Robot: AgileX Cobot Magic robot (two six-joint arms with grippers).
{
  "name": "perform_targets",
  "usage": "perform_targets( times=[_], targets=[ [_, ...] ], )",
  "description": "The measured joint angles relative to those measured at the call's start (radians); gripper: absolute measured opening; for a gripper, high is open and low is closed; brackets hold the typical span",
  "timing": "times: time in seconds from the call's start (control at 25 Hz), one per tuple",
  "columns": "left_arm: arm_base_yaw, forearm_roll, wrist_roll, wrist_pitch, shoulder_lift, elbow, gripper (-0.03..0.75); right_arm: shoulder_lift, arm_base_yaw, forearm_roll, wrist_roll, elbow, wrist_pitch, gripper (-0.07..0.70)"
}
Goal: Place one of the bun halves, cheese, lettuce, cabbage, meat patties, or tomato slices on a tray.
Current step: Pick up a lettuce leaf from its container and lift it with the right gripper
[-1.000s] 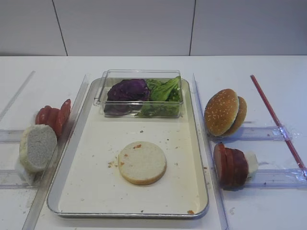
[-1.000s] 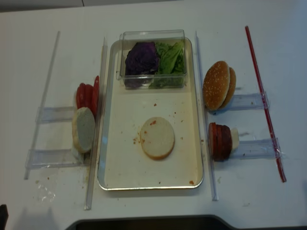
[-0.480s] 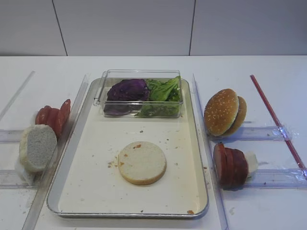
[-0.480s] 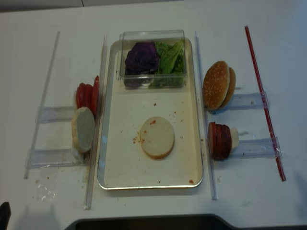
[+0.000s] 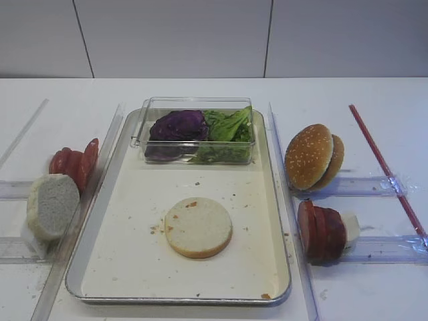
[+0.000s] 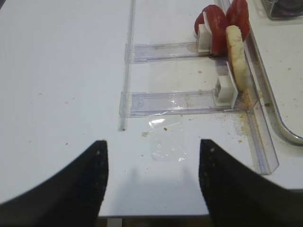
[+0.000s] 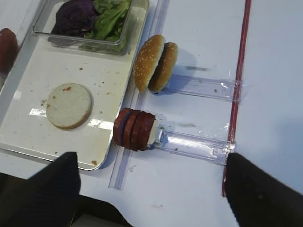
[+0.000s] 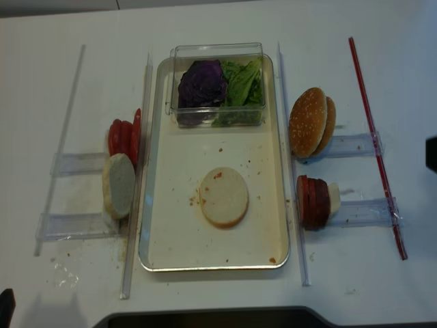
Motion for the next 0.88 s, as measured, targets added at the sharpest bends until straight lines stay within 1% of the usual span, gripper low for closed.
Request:
perform_targets(
  times=[0.32, 0.64, 0.88],
  targets=[
    [0.0, 0.0, 0.0, 0.0, 0.0, 0.0, 0.386, 0.219, 0.082, 0.022, -0.045, -0.123, -0.002, 0.624],
    [0.0, 0.0, 0.0, 0.0, 0.0, 0.0, 0.386, 0.45, 0.184, 0.027, -0.048, -0.255, -0.008, 0.624],
    [0.0, 0.0, 0.0, 0.0, 0.0, 0.0, 0.386, 0.606, 0.242, 0.027, -0.048, -0.39, -0.011, 0.624]
  ],
)
